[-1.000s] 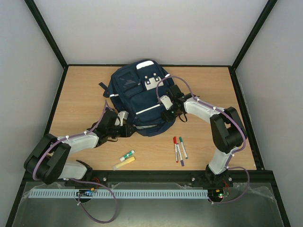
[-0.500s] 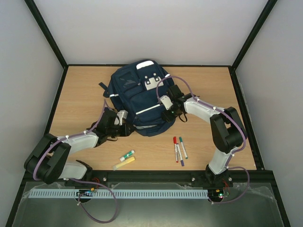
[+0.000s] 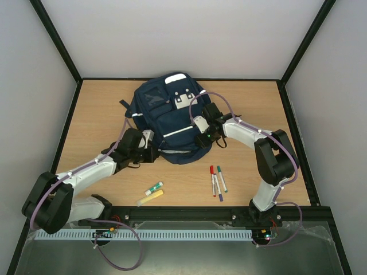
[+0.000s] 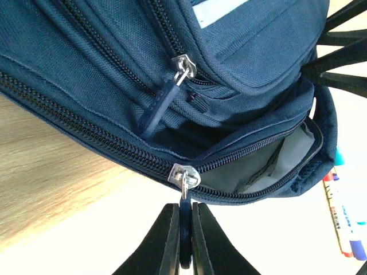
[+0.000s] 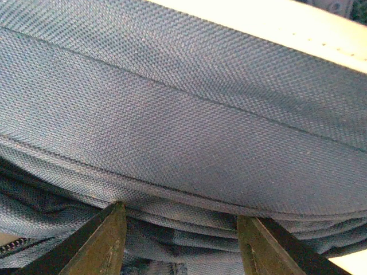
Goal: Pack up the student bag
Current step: Zip the student bag at the center of the board.
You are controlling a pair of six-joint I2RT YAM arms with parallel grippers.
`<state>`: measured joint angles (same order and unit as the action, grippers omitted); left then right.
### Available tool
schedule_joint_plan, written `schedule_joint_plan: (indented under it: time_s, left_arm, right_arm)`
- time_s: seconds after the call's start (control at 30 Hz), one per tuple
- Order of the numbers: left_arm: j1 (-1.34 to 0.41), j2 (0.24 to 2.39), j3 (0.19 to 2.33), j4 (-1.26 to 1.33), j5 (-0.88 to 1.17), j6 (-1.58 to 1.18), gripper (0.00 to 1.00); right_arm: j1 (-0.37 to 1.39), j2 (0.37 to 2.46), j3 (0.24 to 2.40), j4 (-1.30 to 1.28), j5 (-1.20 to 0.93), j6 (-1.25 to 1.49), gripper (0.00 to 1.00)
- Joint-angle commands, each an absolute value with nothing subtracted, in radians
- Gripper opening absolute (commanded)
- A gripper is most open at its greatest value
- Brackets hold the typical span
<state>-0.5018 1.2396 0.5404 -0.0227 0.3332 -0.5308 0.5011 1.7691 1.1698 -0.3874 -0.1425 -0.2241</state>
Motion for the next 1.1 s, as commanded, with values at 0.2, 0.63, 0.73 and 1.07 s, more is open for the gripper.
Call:
schedule_joint_plan:
  time_s: [0.2, 0.63, 0.73, 1.07]
  left_arm:
    - [-0.634, 1.295, 0.691, -0.342, 0.338, -0.446, 0.02]
    - [-0.858, 1.537, 0.855, -0.24, 0.346, -0.453, 0.02]
    - [-0.867, 1.56, 0.872, -0.178, 0.342, -0.447, 0.02]
    - [-0.893, 1.71, 1.047, -0.158, 0.316, -0.369, 0.02]
  right_arm:
    - [0.5, 1.725, 1.172, -0.415, -0.26, -0.225, 0.53]
    - [0.5, 1.773, 1.18, -0.432, -0.281, -0.224, 0.53]
    - [0.499, 1.781, 1.188, -0.439, -0.289, -0.223, 0.52]
    - [0.312, 1.665, 1.241, -0.527, -0.409, -0.214, 0.52]
